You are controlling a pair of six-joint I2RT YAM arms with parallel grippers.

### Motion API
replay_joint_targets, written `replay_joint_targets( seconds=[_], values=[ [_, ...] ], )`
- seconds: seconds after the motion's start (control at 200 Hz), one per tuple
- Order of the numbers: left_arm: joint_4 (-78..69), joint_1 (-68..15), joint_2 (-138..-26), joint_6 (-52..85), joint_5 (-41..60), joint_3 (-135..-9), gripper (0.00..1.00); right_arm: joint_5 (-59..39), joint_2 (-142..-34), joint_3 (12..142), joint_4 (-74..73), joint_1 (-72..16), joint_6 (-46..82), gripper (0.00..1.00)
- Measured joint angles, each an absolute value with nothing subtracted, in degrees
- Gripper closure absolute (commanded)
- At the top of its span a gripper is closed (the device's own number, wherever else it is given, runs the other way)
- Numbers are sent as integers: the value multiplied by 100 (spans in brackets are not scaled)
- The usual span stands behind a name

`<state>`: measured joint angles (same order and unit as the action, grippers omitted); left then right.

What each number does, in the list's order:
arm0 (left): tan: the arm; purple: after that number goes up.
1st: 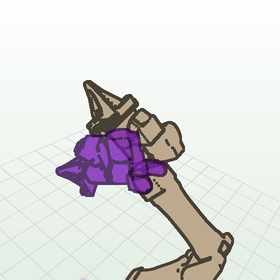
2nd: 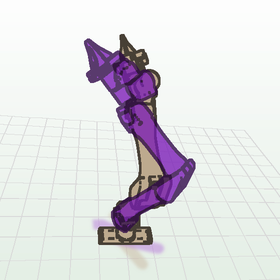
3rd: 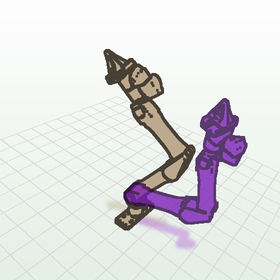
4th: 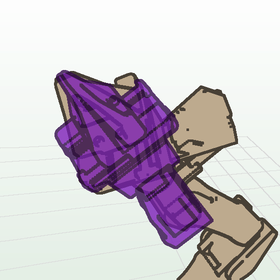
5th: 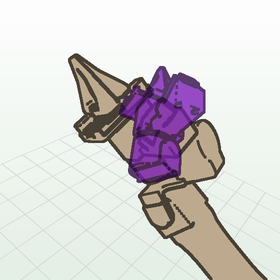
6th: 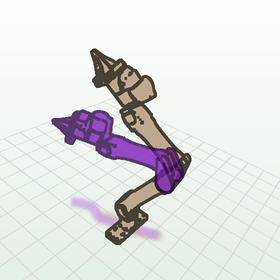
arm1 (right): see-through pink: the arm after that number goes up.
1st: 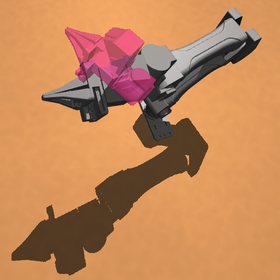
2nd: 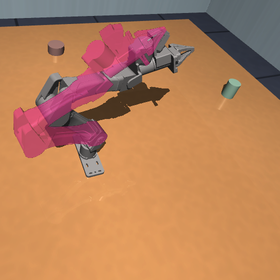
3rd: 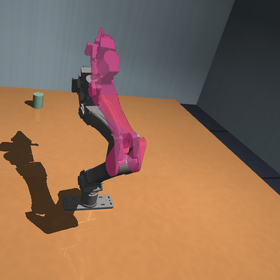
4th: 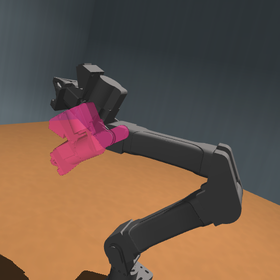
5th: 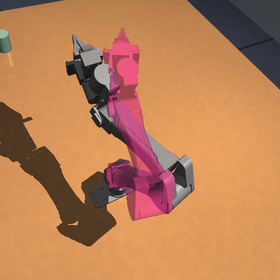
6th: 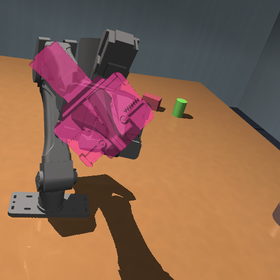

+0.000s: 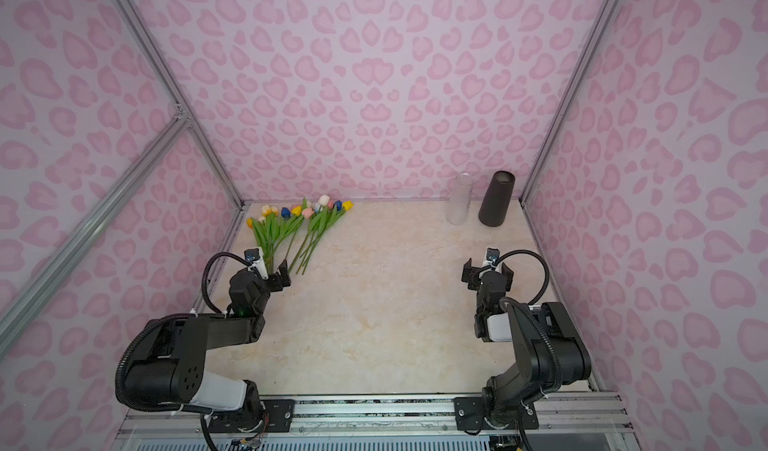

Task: Arrange the flowers into the vase

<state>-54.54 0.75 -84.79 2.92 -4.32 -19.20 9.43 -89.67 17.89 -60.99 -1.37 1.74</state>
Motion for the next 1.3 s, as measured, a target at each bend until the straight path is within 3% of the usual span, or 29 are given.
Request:
replay_joint_targets(
  seconds=[0.99,1.165,1.235,1.3],
  values=[
    [-5406,84,-8427,290,-427,-1920,3,851,-8884,1813,-5979,-93,189,2],
    [-3586,-447,-6921,281,-454,-3122,3,1111,-7347,3146,-4073,-565,224,9],
    [-3301,-644,-6602,506,-414,-3741,3,1068,-7255,3894,-3446,-484,504,17],
    [-2838,-941,-6794,639,-353,-4552,3,985,-7546,4860,-2596,-491,666,17]
  ],
)
